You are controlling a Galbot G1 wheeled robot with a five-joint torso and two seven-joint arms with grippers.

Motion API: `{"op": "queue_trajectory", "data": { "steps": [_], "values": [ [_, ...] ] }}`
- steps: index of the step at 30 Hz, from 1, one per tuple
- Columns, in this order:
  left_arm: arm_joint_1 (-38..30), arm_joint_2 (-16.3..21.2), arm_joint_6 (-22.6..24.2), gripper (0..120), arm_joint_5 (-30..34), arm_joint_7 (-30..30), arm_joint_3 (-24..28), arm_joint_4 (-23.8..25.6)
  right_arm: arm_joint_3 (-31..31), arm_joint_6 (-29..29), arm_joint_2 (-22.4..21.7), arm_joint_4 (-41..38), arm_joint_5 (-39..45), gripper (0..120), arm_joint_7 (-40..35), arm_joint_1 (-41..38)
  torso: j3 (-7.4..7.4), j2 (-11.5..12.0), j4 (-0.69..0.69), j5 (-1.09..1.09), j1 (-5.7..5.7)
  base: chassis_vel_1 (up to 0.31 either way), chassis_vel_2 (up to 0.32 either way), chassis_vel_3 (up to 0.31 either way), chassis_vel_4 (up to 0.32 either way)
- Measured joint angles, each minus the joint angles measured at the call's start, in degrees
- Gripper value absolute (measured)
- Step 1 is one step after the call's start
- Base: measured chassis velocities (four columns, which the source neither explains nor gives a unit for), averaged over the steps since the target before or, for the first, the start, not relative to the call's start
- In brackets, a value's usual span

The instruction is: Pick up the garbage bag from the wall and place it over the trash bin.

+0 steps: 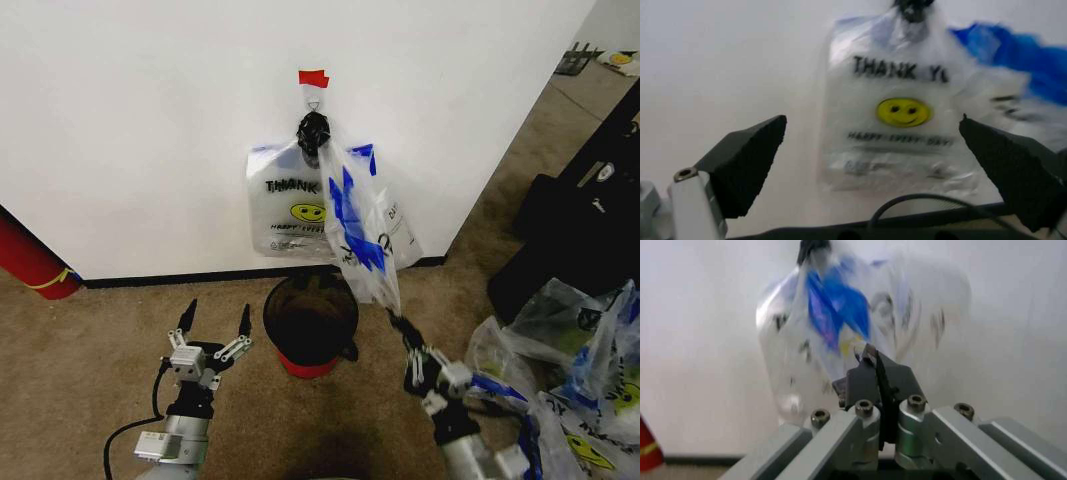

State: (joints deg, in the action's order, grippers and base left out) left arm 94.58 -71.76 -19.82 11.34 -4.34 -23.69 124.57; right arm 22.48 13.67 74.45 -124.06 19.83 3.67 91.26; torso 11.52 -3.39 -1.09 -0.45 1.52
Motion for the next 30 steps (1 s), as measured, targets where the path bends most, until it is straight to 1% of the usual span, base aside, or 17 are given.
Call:
{"op": "queue_trajectory", "data": {
  "steps": [2, 6, 7, 8, 11, 12, 13, 15, 16, 17, 18, 20, 21, 23, 24, 28, 30],
  "values": [
    [-0.47, 1.02, 1.09, 100, 1.01, -0.02, 0.64, 0.87, -0.2, -1.44, -0.56, 0.0, 1.89, 0, -0.73, -2.19, 0.0, 0.0, 0.01, 0.0, 0.0, 0.0, 0.0, 0.0, 0.0],
    [-3.53, 6.57, 6.97, 100, 8.79, -0.49, 3.01, 5.34, -0.67, -5.6, -2.46, 0.88, 7.51, 0, -3.49, -8.69, 0.01, 0.0, 0.01, -0.01, 0.0, 0.0, 0.0, 0.0, 0.0],
    [-5.17, 8.69, 8.86, 100, 11.74, -0.91, 3.64, 6.72, -0.68, -6.05, -2.74, 1.35, 7.87, 0, -3.79, -9.81, 0.01, 0.0, -0.02, -0.02, 0.01, 0.0, 0.0, 0.0, 0.0],
    [-5.17, 8.69, 8.86, 100, 11.74, -0.91, 3.64, 6.72, -0.68, -6.05, -2.74, 1.35, 7.87, 0, -3.79, -9.81, 0.01, 0.0, -0.02, -0.02, 0.01, 0.0, 0.0, 0.0, 0.0],
    [-7.03, 12.56, 12.13, 100, 16.85, -1.58, 3.74, 9.85, -1.99, -6.69, -3.35, 3.03, 8.29, 0, -4.14, -12.33, 0.01, 0.0, -0.07, -0.02, 0.01, 0.0, 0.0, 0.0, 0.0],
    [-6.98, 14.32, 13.73, 100, 19.18, -1.89, 3.13, 11.77, -3.29, -6.98, -3.64, 4.03, 8.41, 0, -4.17, -13.9, 0.01, 0.0, -0.05, 0.0, 0.01, 0.0, 0.0, 0.0, 0.0],
    [-7.35, 16.67, 15.85, 100, 22.54, -2.44, 2.54, 13.76, -5.24, -7.18, -3.86, 5.29, 8.26, 0, -4.12, -15.83, 0.01, 0.0, 0.1, 0.02, 0.01, 0.0, 0.0, 0.0, 0.0],
    [-10.02, 20.01, 18.84, 100, 27.27, -3.21, 2.76, 14.72, -5.92, -7.22, -3.87, 5.64, 7.93, 0, -4.03, -16.15, 0.01, 0.0, 0.05, -0.04, 0.01, 0.0, 0.0, 0.0, 0.0],
    [-10.02, 20.01, 18.84, 100, 27.27, -3.21, 2.76, 14.72, -5.92, -7.22, -3.87, 5.64, 7.93, 0, -4.03, -16.15, 0.01, 0.0, 0.05, -0.04, 0.01, 0.0, 0.0, 0.0, 0.0],
    [-12.91, 22.42, 20.92, 100, 31.1, -3.68, 3.3, 14.99, -5.96, -7.23, -3.83, 5.66, 7.68, 0, -3.99, -15.95, 0.0, 0.0, -0.02, -0.05, 0.01, 0.0, 0.0, 0.0, 0.0],
    [-15.57, 24.33, 22.43, 100, 34.05, -3.84, 3.91, 14.99, -5.84, -7.23, -3.82, 5.65, 7.46, 0, -3.94, -15.61, 0.0, 0.0, -0.03, -0.02, 0.01, 0.0, 0.0, 0.0, 0.0],
    [-21.09, 27.27, 24.33, 100, 37.87, -3.84, 5.93, 13.67, -5.43, -7.22, -3.86, 5.41, 7.26, 0, -3.77, -14.87, 0.0, 0.0, -0.05, 0.01, 0.01, 0.0, 0.0, 0.0, 0.0],
    [-25.84, 29.02, 25.1, 100, 39.51, -3.65, 8.4, 11.62, -5.09, -7.17, -3.95, 5.15, 7.15, 0, -3.63, -14.35, 0.0, 0.0, -0.03, -0.02, 0.01, 0.0, 0.0, 0.0, 0.0],
    [-32.83, 30.71, 25.92, 100, 41.51, -3.2, 12.58, 8.42, -4.73, -7.12, -4.04, 4.79, 7.06, 0, -3.47, -13.77, 0.0, 0.0, -0.04, -0.02, 0.01, 0.0, 0.0, 0.0, 0.0],
    [-32.83, 30.71, 25.92, 100, 41.51, -3.2, 12.58, 8.42, -4.73, -7.12, -4.04, 4.79, 7.06, 0, -3.47, -13.77, 0.0, 0.0, -0.04, -0.02, 0.01, 0.0, 0.0, 0.0, 0.0],
    [-43.51, 31.79, 26.44, 100, 42.81, -2.16, 22.28, 1.79, -3.64, -6.99, -4.31, 3.76, 7.04, 0, -3.16, -12.52, 0.0, 0.0, -0.01, -0.01, 0.01, 0.0, 0.0, 0.0, 0.0],
    [-46.72, 31.44, 26.41, 99, 43.08, -2.07, 25.05, -0.32, -2.95, -6.9, -4.5, 3.28, 7.01, 0, -3.05, -11.83, 0.0, 0.01, -0.01, -0.02, 0.01, 0.0, 0.0, 0.0, 0.0]
  ]
}}
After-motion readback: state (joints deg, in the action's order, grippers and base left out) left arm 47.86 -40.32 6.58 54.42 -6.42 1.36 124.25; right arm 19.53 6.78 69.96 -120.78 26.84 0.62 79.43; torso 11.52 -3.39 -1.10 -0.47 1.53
